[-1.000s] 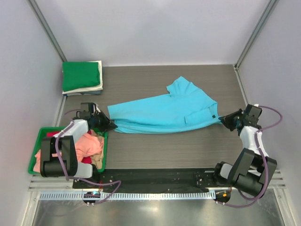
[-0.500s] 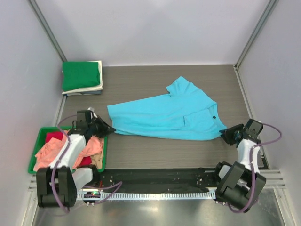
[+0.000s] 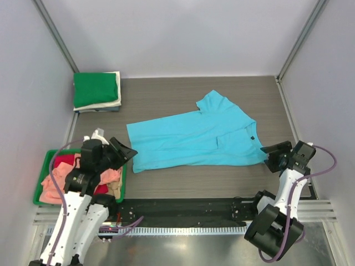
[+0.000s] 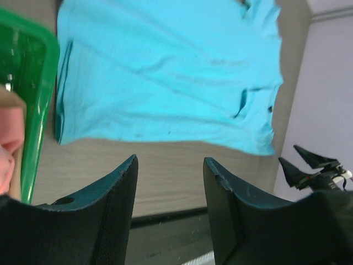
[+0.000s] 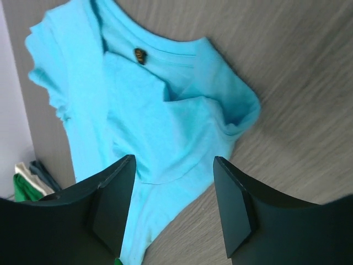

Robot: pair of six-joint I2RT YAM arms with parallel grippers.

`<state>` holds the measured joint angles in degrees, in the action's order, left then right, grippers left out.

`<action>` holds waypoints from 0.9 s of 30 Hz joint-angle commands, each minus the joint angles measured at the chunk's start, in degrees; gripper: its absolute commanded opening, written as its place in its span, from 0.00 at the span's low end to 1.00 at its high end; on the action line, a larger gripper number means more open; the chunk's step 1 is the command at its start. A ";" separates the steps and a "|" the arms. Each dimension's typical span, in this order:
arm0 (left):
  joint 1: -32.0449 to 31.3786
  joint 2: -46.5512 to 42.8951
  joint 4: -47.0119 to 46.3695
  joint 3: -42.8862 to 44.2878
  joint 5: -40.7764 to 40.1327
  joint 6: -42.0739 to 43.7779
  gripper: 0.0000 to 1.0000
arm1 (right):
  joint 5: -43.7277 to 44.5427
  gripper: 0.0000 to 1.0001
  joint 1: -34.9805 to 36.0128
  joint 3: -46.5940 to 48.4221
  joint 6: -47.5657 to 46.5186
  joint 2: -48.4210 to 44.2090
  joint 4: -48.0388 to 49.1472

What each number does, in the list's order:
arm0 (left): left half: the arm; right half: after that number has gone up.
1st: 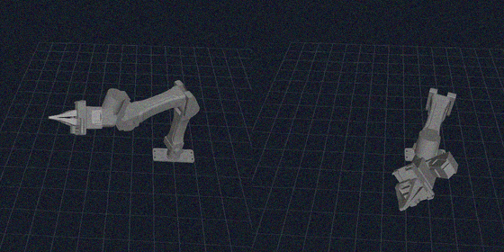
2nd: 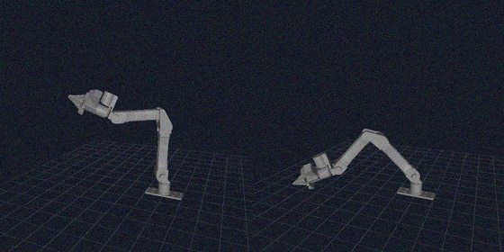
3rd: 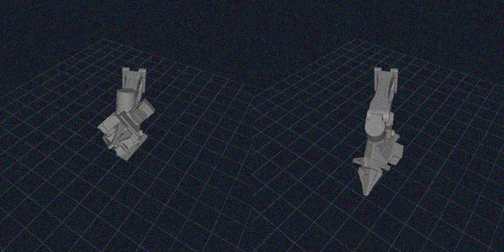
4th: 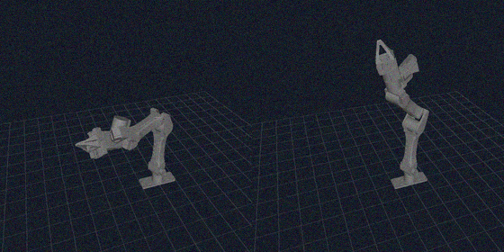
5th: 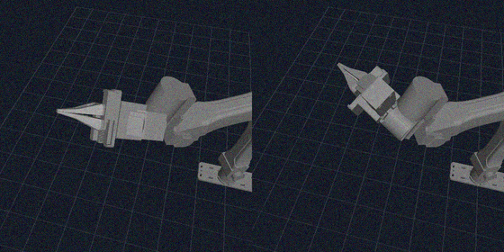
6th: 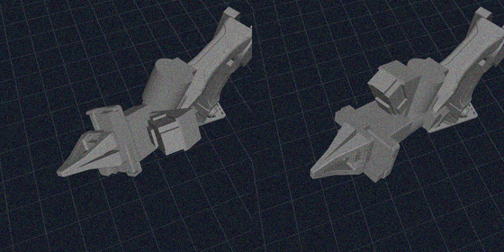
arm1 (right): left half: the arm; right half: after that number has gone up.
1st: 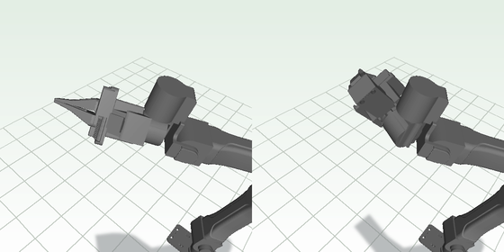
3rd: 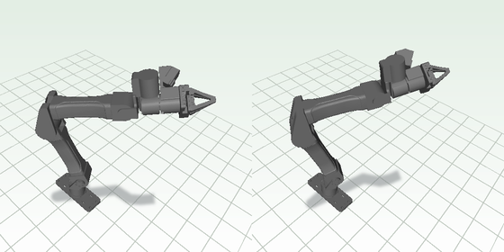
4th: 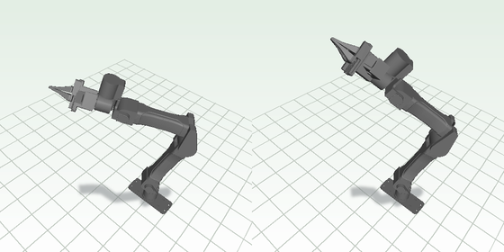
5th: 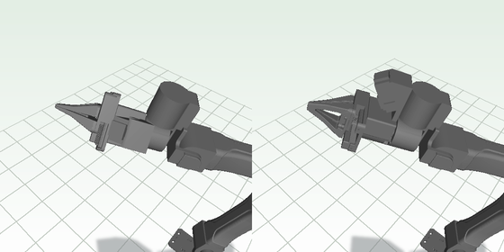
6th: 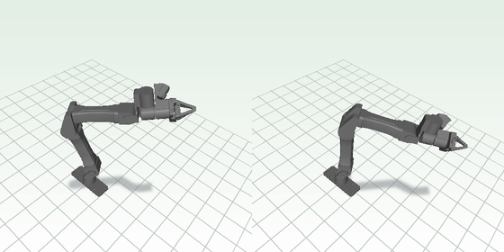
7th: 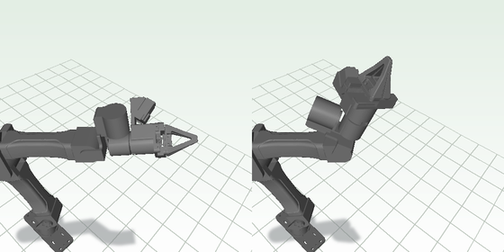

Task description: Fold and stack the t-shirts

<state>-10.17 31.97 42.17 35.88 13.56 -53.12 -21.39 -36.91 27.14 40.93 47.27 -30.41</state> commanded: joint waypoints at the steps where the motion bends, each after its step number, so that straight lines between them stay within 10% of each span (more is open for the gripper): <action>1: -0.11 1.94 -0.85 5.69 -7.14 3.46 0.52 | -4.97 0.64 2.00 3.45 3.09 0.81 5.70; 11: -0.11 39.73 -18.44 15.61 -4.95 9.70 0.51 | 12.60 0.72 32.57 34.89 -0.58 28.08 9.06; 18: -0.20 61.53 -21.52 25.90 -3.81 11.20 0.48 | 10.67 0.70 39.53 61.68 -6.65 57.36 3.45; 27: -0.02 75.78 -19.59 35.74 -5.04 12.78 0.47 | 14.26 0.69 39.89 71.55 -5.42 73.05 1.23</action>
<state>-10.17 106.08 22.94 67.70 9.34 -42.37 -9.76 3.18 93.54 36.07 120.33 -28.01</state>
